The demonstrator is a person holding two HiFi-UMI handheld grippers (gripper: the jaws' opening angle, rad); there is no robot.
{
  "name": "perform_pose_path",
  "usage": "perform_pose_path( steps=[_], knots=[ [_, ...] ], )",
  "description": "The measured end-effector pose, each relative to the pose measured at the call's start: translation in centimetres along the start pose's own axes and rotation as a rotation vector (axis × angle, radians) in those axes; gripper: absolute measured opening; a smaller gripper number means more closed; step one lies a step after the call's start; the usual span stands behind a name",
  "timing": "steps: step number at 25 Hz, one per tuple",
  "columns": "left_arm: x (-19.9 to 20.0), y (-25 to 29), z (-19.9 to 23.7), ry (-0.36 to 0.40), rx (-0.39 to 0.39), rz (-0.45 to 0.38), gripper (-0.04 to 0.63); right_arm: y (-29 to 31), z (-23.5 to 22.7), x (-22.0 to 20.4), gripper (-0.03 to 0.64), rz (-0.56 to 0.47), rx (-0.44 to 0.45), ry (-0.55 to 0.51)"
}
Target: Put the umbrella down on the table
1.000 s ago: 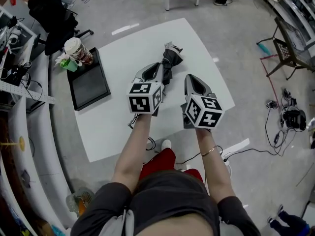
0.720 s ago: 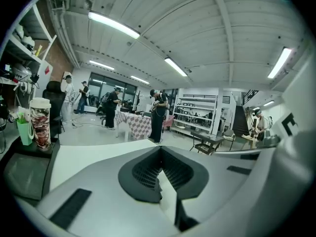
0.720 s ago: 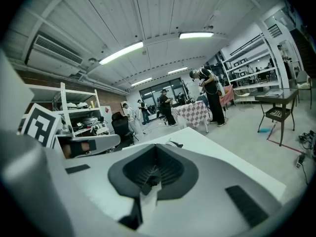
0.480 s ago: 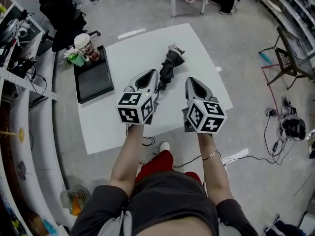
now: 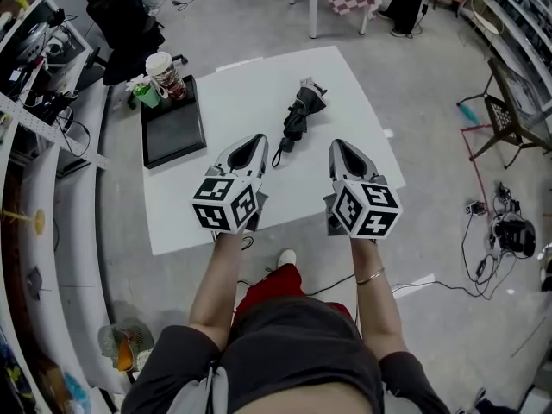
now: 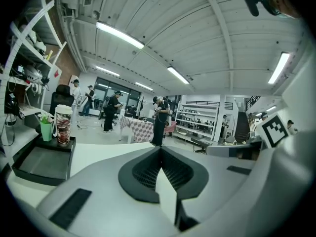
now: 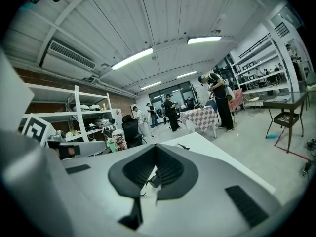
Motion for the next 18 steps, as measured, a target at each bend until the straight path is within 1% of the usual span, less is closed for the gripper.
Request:
perform_pose_path(
  steps=[7,18],
  knots=[
    [-0.7,-2.8,-1.4,-0.002,0.013,-0.005,0.012,-2.6,0.8,-0.1,0.018,-0.003,0.028,-0.007],
    [-0.9,-5.1,-4.4,0.079,0.007,-0.018,0.012,-5.3,1.8,-0.8,0.018,-0.012,0.067,-0.011]
  ],
)
Point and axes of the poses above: the fingertips, and each gripper's own axes: y forward along the fingers, z to its left, x out of its top, the point moved 5 cm from there along -y, backward along the fingers, and after that the axes turned 1 degree about -y, right-handed, at the moved point
